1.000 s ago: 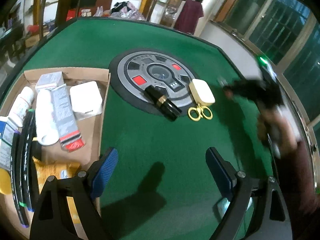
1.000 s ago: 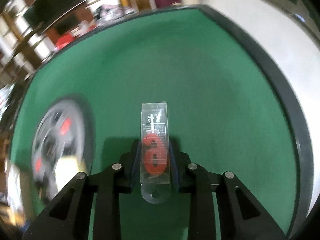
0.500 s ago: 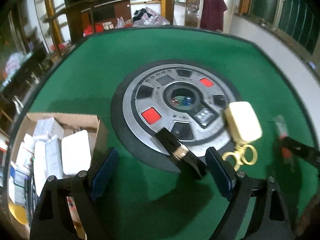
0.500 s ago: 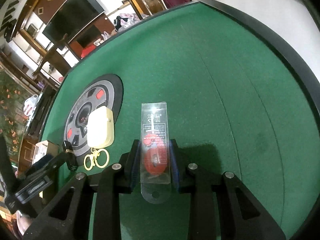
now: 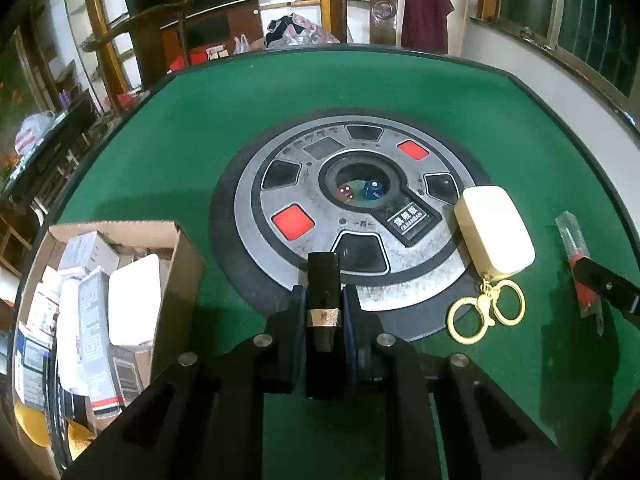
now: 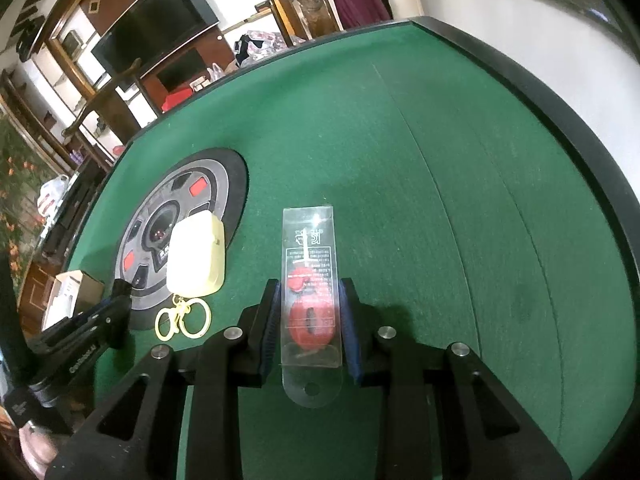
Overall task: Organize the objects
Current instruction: 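Carry the packet and black tube over the cardboard box with both tools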
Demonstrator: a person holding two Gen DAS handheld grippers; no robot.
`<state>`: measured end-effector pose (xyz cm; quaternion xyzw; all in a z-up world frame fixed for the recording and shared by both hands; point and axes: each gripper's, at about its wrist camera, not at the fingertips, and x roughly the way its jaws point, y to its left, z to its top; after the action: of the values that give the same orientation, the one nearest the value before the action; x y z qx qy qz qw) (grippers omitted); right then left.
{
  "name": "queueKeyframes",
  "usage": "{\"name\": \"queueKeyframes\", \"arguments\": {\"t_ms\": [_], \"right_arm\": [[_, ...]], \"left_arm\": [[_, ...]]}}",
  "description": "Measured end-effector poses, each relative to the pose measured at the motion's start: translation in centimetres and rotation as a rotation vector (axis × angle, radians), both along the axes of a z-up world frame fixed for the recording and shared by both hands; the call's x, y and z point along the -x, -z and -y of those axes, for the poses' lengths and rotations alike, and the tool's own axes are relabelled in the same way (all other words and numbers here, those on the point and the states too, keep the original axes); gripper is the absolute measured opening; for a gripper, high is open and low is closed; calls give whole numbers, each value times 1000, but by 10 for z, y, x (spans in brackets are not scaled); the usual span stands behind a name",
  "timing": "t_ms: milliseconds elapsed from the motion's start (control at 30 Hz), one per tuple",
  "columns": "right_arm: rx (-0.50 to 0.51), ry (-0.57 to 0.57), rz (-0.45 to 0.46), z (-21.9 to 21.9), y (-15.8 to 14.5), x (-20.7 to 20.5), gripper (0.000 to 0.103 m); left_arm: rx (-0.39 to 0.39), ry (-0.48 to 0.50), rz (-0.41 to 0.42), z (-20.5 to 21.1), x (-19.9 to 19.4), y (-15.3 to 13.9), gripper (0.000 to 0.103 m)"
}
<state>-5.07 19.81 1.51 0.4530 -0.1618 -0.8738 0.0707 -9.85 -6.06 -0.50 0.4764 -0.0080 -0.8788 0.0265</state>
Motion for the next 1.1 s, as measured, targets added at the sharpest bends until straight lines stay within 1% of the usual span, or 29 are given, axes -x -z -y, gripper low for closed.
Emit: {"name": "queueKeyframes", "arguments": {"t_ms": [67, 133, 167, 300, 400, 467, 600, 633, 700, 767, 900, 1000, 1100], "right_arm": [[24, 5, 4, -4, 1, 0, 26], [91, 18, 18, -11, 2, 2, 25], [134, 25, 25, -17, 3, 2, 25], [246, 41, 39, -20, 9, 6, 25], [289, 40, 24, -20, 7, 4, 25], [277, 37, 0, -19, 1, 1, 25], [146, 29, -85, 1, -25, -14, 25], [149, 16, -95, 6, -32, -19, 25], [175, -17, -106, 18, -45, -32, 25], [179, -52, -113, 33, -58, -42, 25], [167, -176, -163, 85, -92, -70, 25], [180, -264, -163, 123, -100, -83, 26], [207, -358, -119, 169, -90, -95, 26]], "left_arm": [[-31, -3, 0, 5, -6, -3, 14], [-60, -9, -22, 8, -17, -11, 14], [-84, -11, -33, 10, -24, -15, 14], [-173, -2, -74, 23, -56, -35, 14], [-240, 6, -112, 40, -85, -53, 14], [-277, 9, -134, 54, -102, -62, 14], [-337, -21, -176, 94, -136, -80, 14], [-347, -36, -185, 109, -146, -84, 14], [-340, -67, -194, 132, -161, -85, 14], [-330, -104, -197, 154, -174, -82, 14], [-320, -194, -196, 195, -198, -63, 15], [-323, -253, -184, 218, -212, -46, 15], [-323, -286, -162, 235, -220, -33, 15]]}}
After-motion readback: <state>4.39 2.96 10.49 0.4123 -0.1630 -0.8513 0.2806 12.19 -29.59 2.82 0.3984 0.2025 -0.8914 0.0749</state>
